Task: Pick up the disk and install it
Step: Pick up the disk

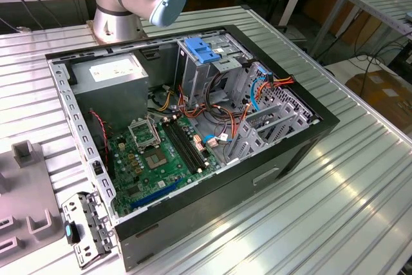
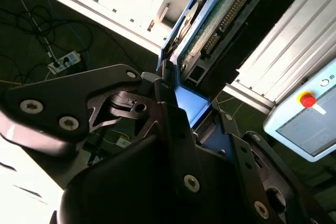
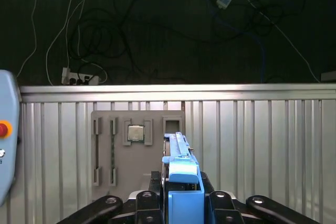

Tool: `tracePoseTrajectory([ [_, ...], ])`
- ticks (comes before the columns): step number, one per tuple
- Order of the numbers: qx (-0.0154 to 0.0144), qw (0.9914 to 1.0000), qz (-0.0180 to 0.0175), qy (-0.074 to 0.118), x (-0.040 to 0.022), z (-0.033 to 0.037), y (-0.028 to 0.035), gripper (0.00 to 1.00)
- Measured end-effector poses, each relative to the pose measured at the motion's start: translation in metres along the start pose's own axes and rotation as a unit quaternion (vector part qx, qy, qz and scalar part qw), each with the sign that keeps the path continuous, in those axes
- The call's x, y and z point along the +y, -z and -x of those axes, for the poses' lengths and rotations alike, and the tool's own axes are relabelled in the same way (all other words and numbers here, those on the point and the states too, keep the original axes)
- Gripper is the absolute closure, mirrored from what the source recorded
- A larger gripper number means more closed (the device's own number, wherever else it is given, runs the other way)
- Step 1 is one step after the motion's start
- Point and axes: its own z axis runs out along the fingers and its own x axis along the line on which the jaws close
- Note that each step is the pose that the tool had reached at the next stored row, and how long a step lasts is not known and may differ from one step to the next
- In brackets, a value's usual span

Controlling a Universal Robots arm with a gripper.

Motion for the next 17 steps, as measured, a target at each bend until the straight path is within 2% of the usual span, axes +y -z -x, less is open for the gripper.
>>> tracePoseTrajectory([
  [7,0.0000,1.00000,0.0001,0.000,0.0002,0.0000,0.0096,0.63],
  [17,0.0000,1.00000,0.0001,0.000,-0.0001,0.0000,0.0096,0.63],
])
